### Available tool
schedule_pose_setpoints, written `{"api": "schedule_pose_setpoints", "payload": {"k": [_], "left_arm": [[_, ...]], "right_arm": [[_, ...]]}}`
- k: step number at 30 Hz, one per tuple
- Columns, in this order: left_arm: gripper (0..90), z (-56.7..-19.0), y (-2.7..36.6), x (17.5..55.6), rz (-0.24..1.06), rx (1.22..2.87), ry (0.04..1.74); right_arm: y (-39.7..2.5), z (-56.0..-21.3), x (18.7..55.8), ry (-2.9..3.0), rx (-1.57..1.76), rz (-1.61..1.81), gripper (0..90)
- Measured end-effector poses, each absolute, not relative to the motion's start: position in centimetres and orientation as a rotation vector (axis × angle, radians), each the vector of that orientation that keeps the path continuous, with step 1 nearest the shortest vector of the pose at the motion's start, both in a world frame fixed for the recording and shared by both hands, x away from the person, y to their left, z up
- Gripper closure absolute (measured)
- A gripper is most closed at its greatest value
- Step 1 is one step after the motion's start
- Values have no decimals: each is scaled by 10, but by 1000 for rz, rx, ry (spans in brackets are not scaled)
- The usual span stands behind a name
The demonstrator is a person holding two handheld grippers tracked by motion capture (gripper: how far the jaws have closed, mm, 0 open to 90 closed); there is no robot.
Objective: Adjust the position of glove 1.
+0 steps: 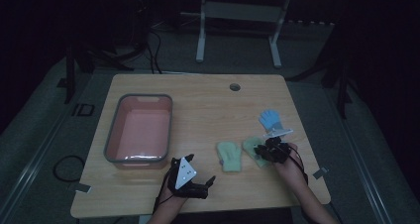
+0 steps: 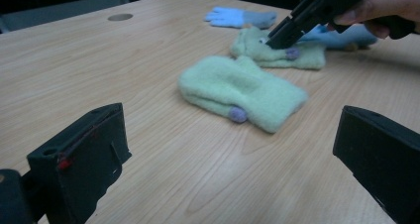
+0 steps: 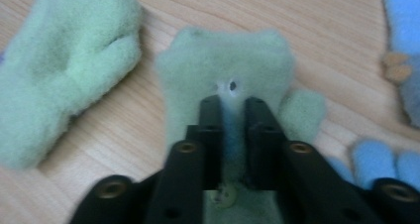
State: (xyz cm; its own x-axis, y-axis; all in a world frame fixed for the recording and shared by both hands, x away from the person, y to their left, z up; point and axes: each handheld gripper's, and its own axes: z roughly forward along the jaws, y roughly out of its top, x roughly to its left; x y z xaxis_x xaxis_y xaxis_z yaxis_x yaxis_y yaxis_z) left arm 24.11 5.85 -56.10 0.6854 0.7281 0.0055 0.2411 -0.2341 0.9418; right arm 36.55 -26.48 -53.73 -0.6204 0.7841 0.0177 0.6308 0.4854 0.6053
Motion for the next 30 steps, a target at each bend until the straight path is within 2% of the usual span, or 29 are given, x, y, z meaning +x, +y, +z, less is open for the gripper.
{"api": "schedule_pose_setpoints", "payload": {"k": [4,13,18,23,30], "left_arm": [[8,-561,57,241,549,1798,763],[8,-560,53,242,531,1797,755],[9,-559,51,242,524,1795,748],[9,-557,50,244,523,1789,745],[9,-558,49,246,516,1790,749]], "right_arm": [[-261,-531,365,2448,1263,855,855],[-243,-488,358,2306,1402,799,864],[-241,-475,344,2179,1487,791,865],[-236,-481,335,2123,1540,767,866],[-227,-510,336,2102,1618,725,865]]}}
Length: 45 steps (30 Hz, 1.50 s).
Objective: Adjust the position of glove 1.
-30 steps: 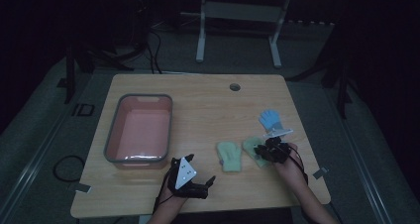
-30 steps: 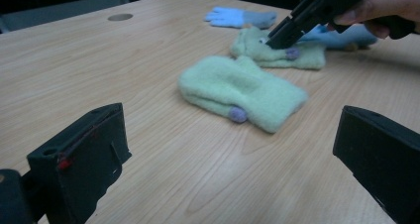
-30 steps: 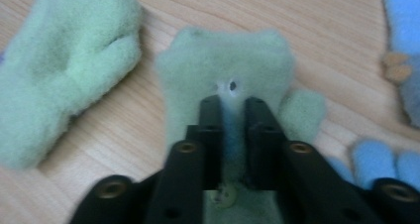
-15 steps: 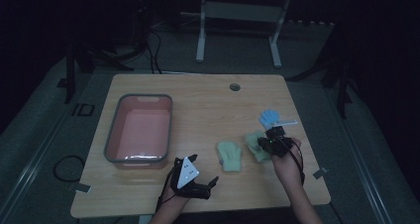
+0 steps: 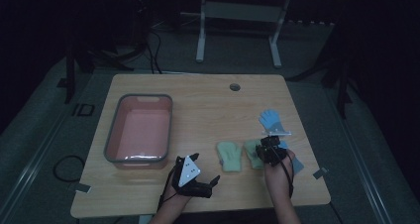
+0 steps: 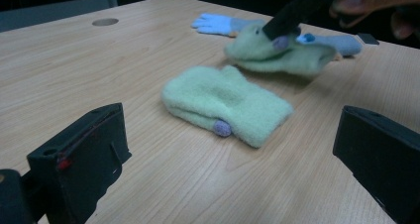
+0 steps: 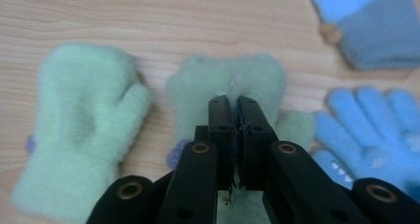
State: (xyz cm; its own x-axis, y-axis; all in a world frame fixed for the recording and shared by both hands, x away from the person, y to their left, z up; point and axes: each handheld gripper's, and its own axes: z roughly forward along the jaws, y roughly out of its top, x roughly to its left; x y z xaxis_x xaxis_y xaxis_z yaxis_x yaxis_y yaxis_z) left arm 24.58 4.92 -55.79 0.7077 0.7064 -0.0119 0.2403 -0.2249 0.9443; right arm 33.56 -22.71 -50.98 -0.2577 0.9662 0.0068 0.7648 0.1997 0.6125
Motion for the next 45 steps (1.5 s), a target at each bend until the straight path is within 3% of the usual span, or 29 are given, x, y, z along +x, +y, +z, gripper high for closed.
{"api": "schedule_pose_setpoints", "payload": {"k": [7,12,19,45], "left_arm": [[9,-557,49,247,523,1796,739],[9,-557,50,247,530,1799,737],[8,-558,52,249,534,1808,738],[9,-562,61,238,578,1824,790]], "right_arm": [[-223,-534,337,2133,1638,684,823],[-229,-524,339,2158,1627,751,701],[-248,-504,342,2210,1536,815,638],[-272,-484,353,2518,1237,894,623]]}}
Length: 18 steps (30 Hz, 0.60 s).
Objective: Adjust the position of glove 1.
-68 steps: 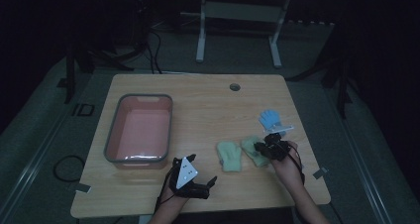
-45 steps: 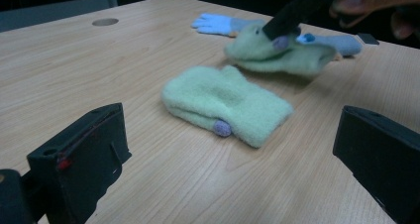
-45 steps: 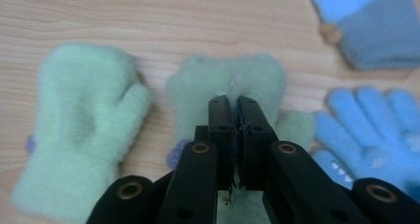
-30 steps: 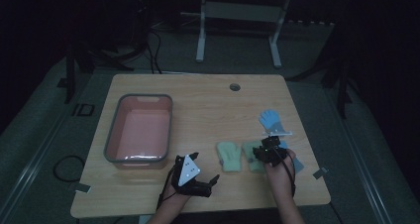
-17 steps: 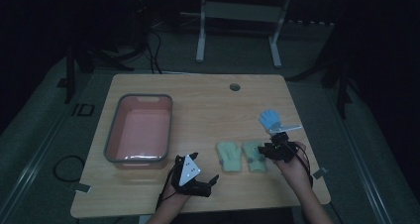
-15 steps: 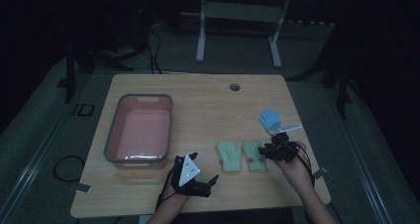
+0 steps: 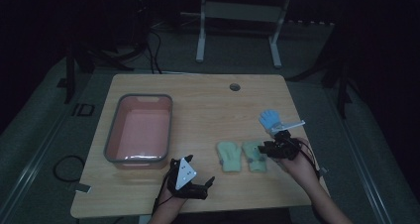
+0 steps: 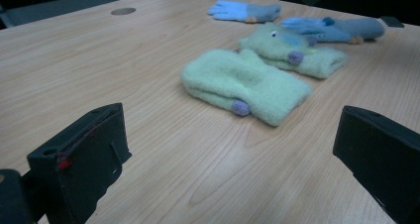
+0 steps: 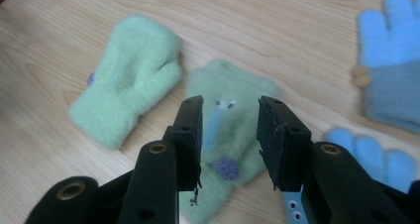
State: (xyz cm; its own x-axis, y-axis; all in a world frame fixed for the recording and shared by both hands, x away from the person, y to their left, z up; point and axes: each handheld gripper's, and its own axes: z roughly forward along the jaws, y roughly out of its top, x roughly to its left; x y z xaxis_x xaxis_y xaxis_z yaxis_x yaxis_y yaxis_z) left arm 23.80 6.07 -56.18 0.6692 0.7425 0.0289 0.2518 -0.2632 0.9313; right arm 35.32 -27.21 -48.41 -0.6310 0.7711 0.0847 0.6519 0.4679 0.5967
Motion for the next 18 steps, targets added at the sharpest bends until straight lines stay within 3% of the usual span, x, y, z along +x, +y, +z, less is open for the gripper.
{"api": "schedule_pose_setpoints", "payload": {"k": [6,18], "left_arm": [[9,-561,68,232,605,1818,816],[9,-562,72,226,610,1813,844]], "right_arm": [[-263,-501,355,2508,1216,842,586],[-248,-532,354,2468,1190,708,600]]}}
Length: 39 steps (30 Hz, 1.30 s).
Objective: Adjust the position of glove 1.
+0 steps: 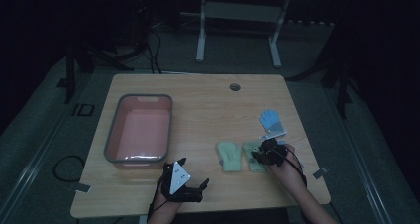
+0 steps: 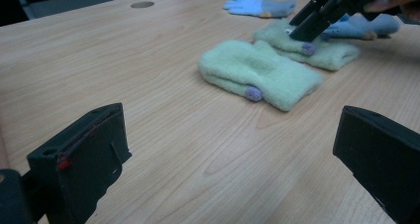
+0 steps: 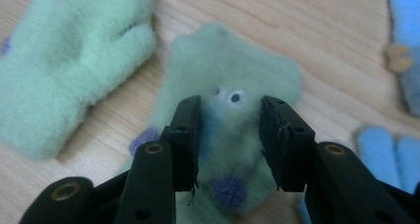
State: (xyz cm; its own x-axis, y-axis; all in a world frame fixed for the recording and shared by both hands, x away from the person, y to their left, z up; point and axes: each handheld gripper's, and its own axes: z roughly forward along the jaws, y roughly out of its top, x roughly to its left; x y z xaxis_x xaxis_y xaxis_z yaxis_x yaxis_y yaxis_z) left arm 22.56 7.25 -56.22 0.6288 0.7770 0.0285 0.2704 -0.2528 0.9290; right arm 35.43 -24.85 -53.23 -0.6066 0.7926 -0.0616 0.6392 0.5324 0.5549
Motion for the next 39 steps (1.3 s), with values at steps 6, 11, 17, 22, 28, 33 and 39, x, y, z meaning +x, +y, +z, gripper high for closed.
{"api": "schedule_pose_setpoints", "payload": {"k": [6,11,17,22,28,33,39], "left_arm": [[9,-562,72,226,606,1813,844],[9,-562,72,226,607,1813,841],[9,-562,72,227,603,1811,840],[9,-561,71,227,600,1809,834],[9,-560,71,228,601,1807,829],[9,-560,71,229,596,1805,824],[9,-559,71,228,591,1802,812]], "right_arm": [[-246,-535,347,2442,1202,700,685],[-240,-535,341,2414,1192,694,828],[-242,-512,341,2353,1254,769,842],[-240,-479,339,2275,1290,843,842],[-217,-454,332,2278,1234,849,842],[-194,-446,327,2291,1229,871,842],[-164,-457,323,2348,1221,859,841]]}}
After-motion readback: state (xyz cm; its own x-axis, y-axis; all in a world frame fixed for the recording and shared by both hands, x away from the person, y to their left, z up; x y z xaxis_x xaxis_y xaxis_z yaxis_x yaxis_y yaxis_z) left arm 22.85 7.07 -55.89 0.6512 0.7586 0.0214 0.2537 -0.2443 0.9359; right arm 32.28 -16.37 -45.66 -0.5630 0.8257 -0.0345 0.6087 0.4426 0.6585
